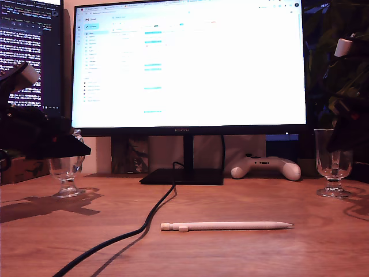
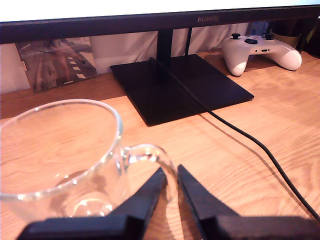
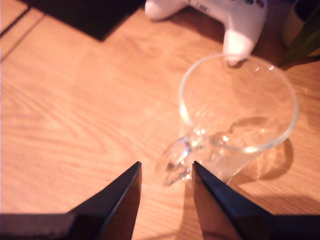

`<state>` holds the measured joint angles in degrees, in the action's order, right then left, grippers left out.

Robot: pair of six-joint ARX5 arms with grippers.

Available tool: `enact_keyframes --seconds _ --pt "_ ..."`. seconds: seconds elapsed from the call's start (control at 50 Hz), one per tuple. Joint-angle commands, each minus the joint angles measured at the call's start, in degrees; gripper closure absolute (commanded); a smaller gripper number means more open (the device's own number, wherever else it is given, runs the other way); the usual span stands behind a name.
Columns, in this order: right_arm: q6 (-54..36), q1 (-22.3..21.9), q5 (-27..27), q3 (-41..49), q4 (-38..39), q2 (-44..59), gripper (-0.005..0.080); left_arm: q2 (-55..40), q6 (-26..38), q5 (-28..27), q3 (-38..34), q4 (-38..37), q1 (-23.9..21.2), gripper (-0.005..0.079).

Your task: Pick the small glass cups in front of you with each of your hands, and place them behind the white pen

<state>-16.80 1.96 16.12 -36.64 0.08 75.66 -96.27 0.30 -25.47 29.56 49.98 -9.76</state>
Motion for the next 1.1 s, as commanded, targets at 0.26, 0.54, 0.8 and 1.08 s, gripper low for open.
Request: enact_keyframes --seconds 0.26,0.54,0.8,1.08 --pt "0.96 0.31 1.53 -0.87 1.75 0.81 0.0466 -0.9 -0.26 0.0 -0.37 -0.2 -0.26 0.076" --pt "2.03 0.39 1.57 -0.87 2.49 1.44 0.0568 -0.9 -0.26 0.0 -0.37 -0.2 -0.26 0.076" --pt "2.03 1.05 1.55 -0.87 3.61 1.44 0.0744 -0.9 -0.26 0.0 -0.37 -0.22 -0.26 0.076" --pt "2.03 1.05 2.03 -0.87 3.67 1.44 0.0765 -0.9 -0.2 0.0 -0.37 -0.15 -0.26 0.076"
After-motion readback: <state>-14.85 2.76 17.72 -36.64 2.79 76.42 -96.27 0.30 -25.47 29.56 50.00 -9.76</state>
